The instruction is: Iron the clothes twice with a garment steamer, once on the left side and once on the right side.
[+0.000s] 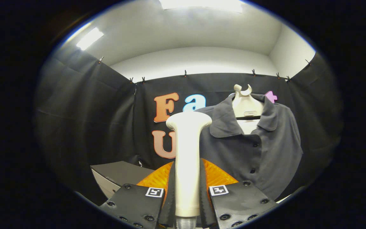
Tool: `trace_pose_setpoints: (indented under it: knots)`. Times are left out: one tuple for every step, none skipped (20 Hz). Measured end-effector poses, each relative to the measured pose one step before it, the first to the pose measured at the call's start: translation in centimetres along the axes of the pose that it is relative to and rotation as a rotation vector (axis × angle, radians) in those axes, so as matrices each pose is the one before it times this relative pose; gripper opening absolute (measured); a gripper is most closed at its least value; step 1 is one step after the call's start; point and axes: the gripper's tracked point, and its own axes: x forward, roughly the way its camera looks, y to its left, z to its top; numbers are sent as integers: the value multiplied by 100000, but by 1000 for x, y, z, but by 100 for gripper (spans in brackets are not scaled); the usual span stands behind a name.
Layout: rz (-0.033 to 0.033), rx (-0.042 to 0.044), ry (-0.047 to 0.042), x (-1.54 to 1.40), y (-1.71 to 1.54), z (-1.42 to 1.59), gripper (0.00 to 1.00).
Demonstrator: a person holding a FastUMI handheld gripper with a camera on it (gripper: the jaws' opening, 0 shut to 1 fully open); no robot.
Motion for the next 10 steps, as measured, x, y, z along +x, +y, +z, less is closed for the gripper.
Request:
trace_pose_setpoints:
  knots:
    - [-1487, -1245, -1228, -807, -714, 101, 38]
    - [-1728, -493, -949, -842, -768, -165, 38]
    - [-1683, -45, -358, -696, -706, -220, 38]
    - [-1598, -25, -229, -807, -669, -375, 39]
    - [-1766, 333, -604, -810, -638, -470, 39]
    - [-1392, -211, -139, -561, -450, -486, 38]
    - [-1280, -364, -142, -526, -472, -543, 38]
    - [-1404, -804, -91, -313, -391, -443, 38]
    - [-1448, -901, -294, -163, -340, -433, 38]
    - [-1091, -590, -121, 23, -299, -431, 38]
